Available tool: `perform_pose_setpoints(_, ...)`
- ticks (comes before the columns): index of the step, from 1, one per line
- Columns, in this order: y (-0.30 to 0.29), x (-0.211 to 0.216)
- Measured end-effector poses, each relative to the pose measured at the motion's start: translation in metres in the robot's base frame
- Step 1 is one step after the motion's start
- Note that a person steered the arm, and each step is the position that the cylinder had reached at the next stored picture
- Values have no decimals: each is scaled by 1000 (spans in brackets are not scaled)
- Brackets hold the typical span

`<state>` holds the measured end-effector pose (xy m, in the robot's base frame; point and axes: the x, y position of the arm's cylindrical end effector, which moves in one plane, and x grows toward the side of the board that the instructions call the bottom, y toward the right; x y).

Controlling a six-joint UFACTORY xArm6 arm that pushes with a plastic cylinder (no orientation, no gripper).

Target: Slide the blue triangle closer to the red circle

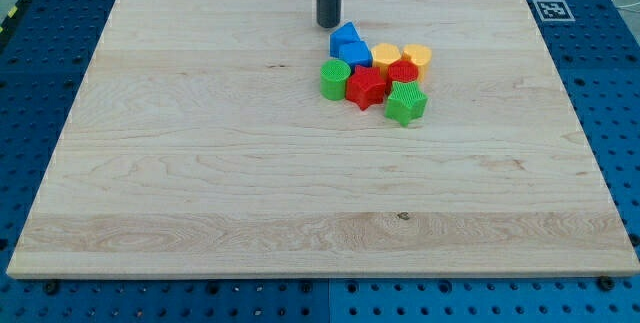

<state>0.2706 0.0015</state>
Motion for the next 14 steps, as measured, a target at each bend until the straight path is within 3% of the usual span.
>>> perform_pose_setpoints(1,-21,-2)
perform_pose_setpoints(4,-17,54)
perform_pose_setpoints(7,46,18)
perform_pose_setpoints(9,17,12)
perform_pose_setpoints(11,-11,58)
perform_pose_setpoints(14,66,56)
